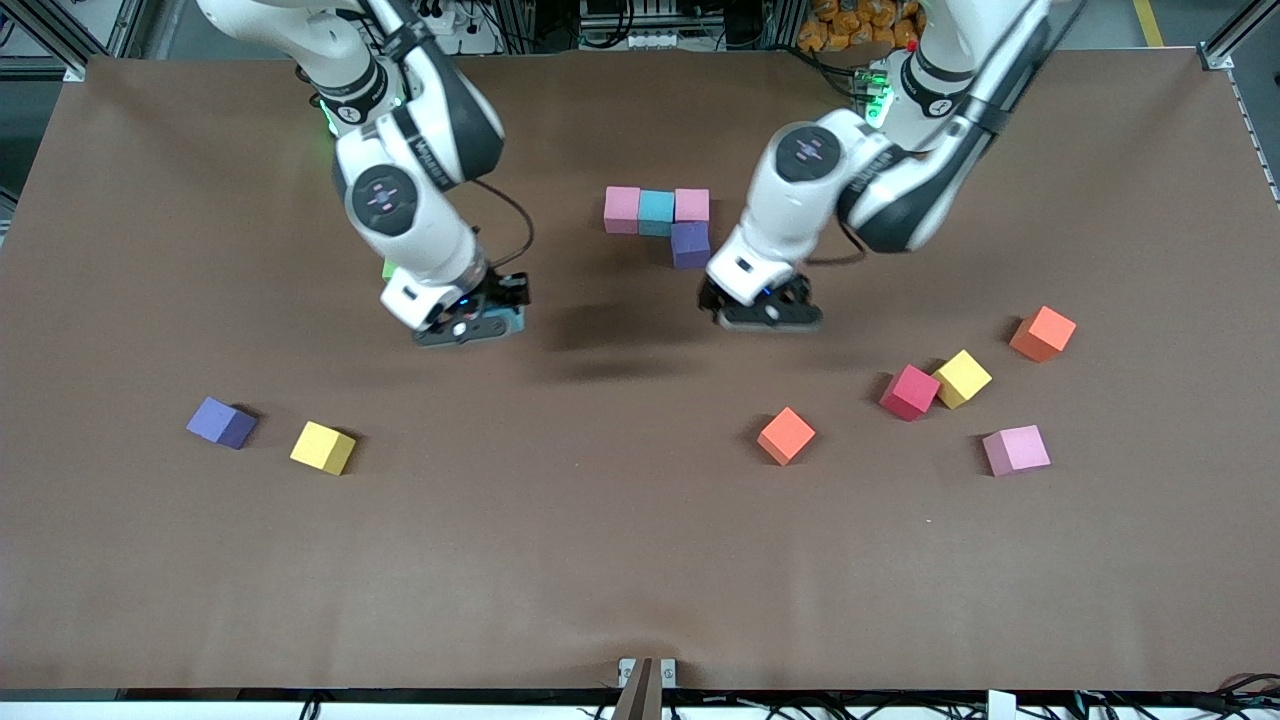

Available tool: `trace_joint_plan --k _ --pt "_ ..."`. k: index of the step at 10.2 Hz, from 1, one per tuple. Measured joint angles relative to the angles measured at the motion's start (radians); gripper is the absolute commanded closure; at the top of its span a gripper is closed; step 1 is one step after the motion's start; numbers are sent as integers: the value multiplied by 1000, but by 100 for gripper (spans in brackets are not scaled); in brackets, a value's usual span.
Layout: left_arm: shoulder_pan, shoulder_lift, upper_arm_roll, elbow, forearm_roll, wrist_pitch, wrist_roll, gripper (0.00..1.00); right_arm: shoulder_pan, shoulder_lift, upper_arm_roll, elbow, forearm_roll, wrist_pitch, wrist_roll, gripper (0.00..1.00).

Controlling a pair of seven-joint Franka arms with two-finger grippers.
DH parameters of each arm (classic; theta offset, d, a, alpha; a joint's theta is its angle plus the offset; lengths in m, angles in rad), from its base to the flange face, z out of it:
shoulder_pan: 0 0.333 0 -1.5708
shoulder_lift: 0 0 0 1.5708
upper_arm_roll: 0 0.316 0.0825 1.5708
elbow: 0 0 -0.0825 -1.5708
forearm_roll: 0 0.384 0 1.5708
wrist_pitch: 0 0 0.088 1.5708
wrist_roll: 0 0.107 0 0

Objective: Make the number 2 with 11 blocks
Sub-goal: 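Release purple with the left gripper while the right gripper carries cyan, then grasp the orange cube with the left gripper while the right gripper holds cyan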

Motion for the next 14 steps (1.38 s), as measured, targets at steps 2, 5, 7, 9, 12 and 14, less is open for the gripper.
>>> trace_joint_plan --k 2,5,7,9,12,14 --pt "1 75 74 101 0 0 157 0 65 38 0 37 0 11 47 52" --pt "-1 232 137 269 0 0 452 0 143 158 0 153 0 19 76 52" --pt "-1 311 159 352 0 0 610 0 183 246 -3 238 0 20 137 52" --pt "-11 365 160 404 0 0 669 0 218 323 -10 315 0 20 220 52" --pt "-41 395 161 431 0 -56 685 0 278 412 -20 406 0 42 354 52" --pt "-67 395 166 433 3 -96 726 0 319 445 -21 422 1 90 413 52"
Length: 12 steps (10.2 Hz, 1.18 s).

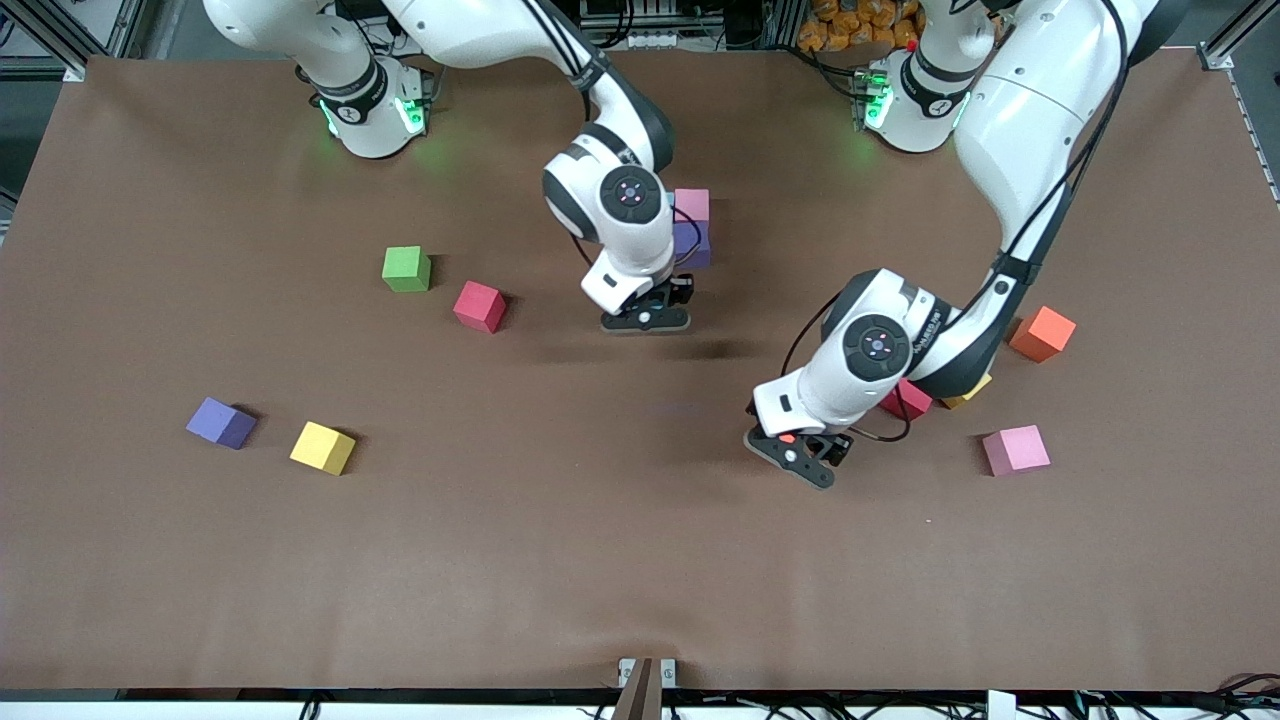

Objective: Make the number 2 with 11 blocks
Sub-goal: 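Grasp the orange cube with the left gripper while the right gripper holds cyan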

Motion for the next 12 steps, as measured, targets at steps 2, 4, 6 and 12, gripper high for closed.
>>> trace_joint_plan --k 2,4,6,12 --pt "-5 2 26 0 2 -13 91 0 35 16 0 3 4 18 21 53" --pt "-5 4 33 0 2 -14 126 0 55 32 0 9 10 28 22 53" --pt "-9 7 33 0 2 -14 129 0 64 49 0 27 10 30 23 53" --pt "-21 30 36 -2 3 -17 131 0 90 106 0 89 12 31 23 53"
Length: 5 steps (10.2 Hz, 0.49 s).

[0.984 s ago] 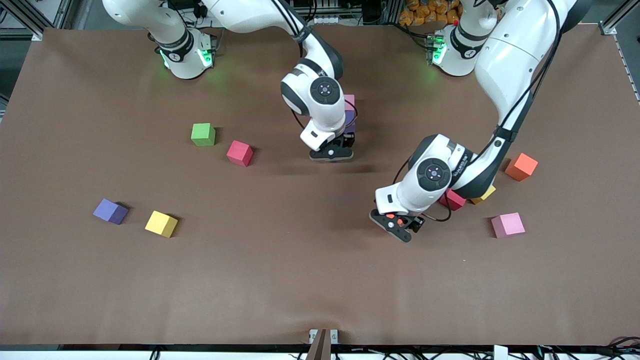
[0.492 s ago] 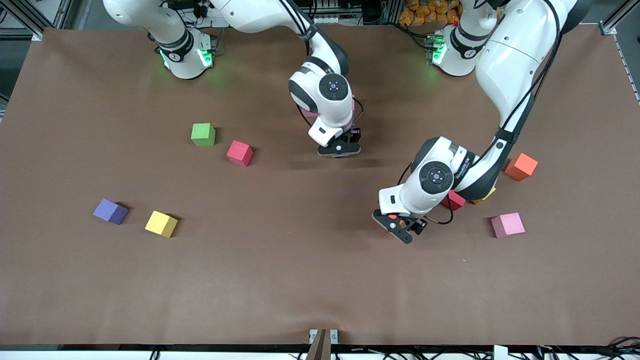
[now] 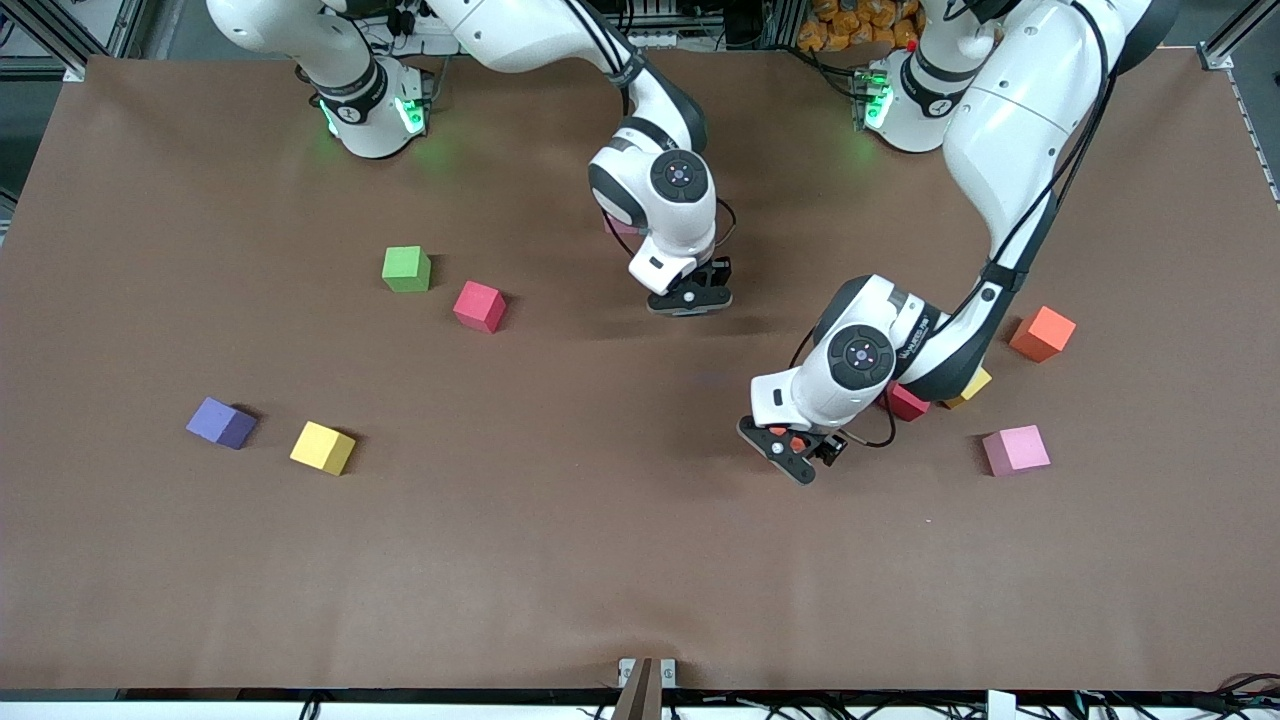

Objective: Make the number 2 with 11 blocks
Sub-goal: 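Grasp the orange cube with the left gripper while the right gripper holds cyan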

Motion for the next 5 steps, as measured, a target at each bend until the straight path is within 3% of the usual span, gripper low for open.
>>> trace_joint_plan --k 3,4,5 --pt "-5 4 0 0 0 0 0 0 19 11 0 8 0 0 0 53" --pt "-6 4 0 0 2 0 0 9 20 11 0 9 0 0 0 53" --pt "-6 5 1 0 10 -1 0 11 20 11 0 10 1 0 0 53"
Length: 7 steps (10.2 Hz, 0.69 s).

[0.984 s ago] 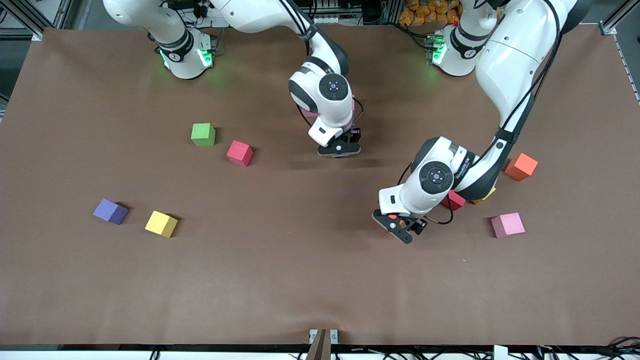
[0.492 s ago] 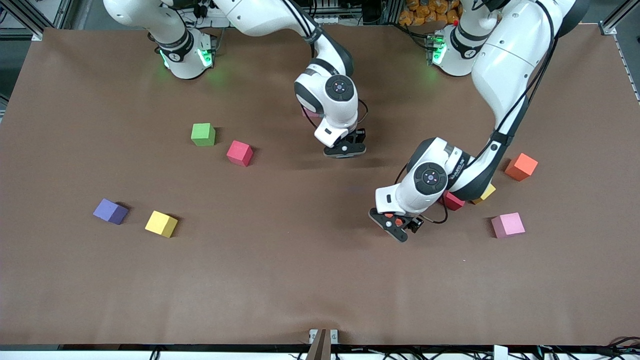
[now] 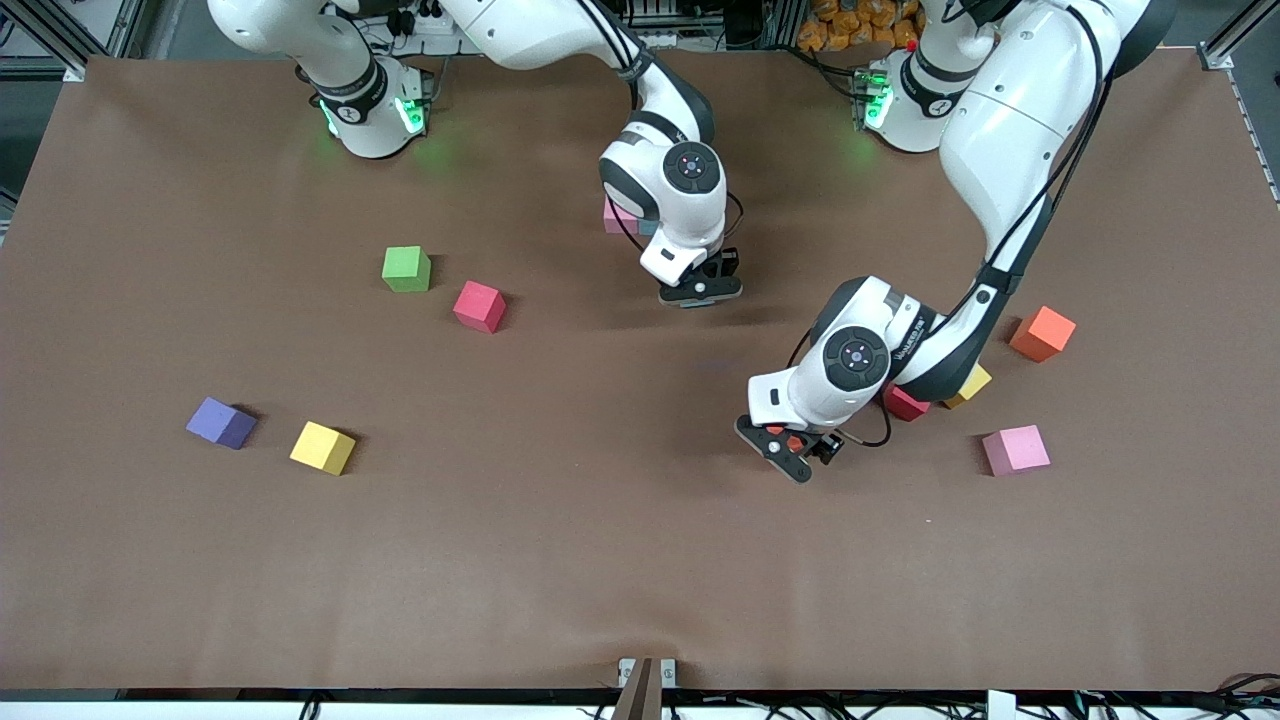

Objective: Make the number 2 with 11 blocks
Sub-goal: 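Grasp the orange cube with the left gripper while the right gripper holds cyan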

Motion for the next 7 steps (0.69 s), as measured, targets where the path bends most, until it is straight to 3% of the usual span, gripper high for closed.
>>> trace_joint_plan --k 2,4,7 --pt "0 3 0 0 12 0 0 19 0 0 0 0 0 0 0 53" --pt "-2 4 0 0 13 0 0 37 2 0 0 0 0 -2 0 53" --pt "-3 4 0 2 13 0 0 44 4 2 0 0 0 -7 -1 53"
